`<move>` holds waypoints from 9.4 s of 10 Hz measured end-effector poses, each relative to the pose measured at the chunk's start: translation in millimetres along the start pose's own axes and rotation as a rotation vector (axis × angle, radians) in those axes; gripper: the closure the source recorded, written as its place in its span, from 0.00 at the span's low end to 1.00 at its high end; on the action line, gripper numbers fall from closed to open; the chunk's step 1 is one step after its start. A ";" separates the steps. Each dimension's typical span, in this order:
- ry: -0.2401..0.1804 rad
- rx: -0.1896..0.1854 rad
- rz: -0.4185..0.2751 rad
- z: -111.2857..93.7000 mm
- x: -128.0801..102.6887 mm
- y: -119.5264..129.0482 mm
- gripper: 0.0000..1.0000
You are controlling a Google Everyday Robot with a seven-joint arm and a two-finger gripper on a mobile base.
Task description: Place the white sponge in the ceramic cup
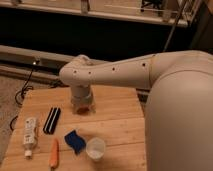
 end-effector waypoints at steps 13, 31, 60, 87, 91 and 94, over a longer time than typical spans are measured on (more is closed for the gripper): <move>0.006 0.029 -0.060 -0.1 4.5 8.0 0.35; 0.491 0.223 -0.506 132.0 47.3 92.8 0.35; 0.336 0.154 -0.317 111.8 24.0 72.4 1.00; -0.192 -0.758 -0.106 -38.1 110.0 -72.5 1.00; -0.213 -0.769 -0.190 -29.2 109.3 -52.1 1.00; -0.217 -0.744 -0.207 -13.7 109.9 -47.0 1.00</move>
